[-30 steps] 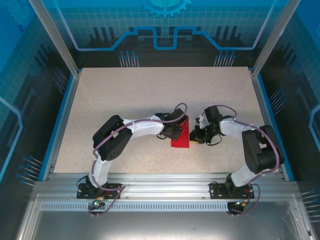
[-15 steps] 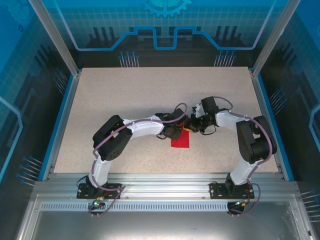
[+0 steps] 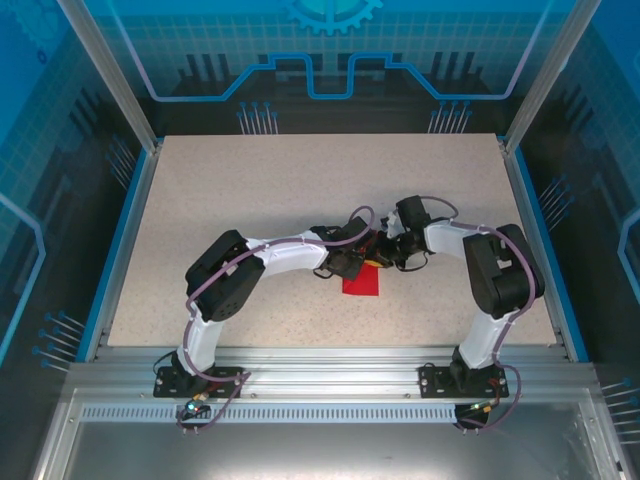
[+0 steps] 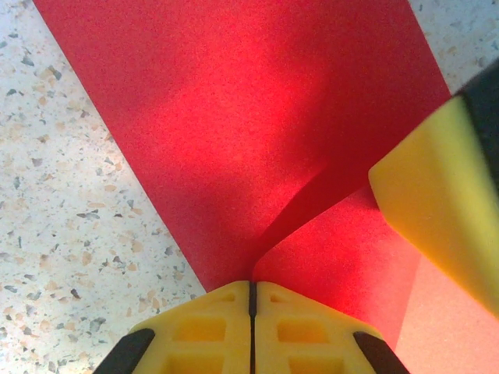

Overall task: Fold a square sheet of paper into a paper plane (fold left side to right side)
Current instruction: Fold the triangle a second time at the center of the table.

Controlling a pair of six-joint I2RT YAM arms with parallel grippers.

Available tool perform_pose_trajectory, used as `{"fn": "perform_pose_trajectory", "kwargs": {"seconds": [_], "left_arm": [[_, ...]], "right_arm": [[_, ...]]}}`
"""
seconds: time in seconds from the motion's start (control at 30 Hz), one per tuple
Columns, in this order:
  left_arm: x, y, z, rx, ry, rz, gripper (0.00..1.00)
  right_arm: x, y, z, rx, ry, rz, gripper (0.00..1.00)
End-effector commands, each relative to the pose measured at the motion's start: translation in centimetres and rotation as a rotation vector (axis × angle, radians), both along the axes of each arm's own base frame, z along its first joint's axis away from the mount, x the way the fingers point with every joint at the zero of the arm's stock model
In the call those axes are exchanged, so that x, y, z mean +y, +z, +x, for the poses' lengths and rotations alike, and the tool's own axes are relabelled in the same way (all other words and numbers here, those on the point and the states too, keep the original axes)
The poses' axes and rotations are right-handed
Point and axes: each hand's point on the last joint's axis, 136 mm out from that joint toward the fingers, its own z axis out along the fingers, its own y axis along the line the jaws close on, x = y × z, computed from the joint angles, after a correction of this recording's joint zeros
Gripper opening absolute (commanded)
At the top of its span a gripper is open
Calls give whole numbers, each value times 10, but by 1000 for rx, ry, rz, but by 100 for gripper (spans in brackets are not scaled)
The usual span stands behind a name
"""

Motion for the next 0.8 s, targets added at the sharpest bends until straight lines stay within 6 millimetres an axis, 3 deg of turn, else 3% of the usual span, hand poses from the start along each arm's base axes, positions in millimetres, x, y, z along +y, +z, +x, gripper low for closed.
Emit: {"fn": "perform_pose_trajectory", "kwargs": {"seconds": [0.0,0.57,0.77], "left_arm": [[4,-11,-4,13,-12,33,9],[4,-9,-3,9,-8,37,10],[3,23,0,-32,6,-16,18]], "right_arm": [[-3,-13,-6,27,16,-44,9],[-20,-35,-18,68,20,-140,9],[-24,-41,-21,83,14,-148,9]]}}
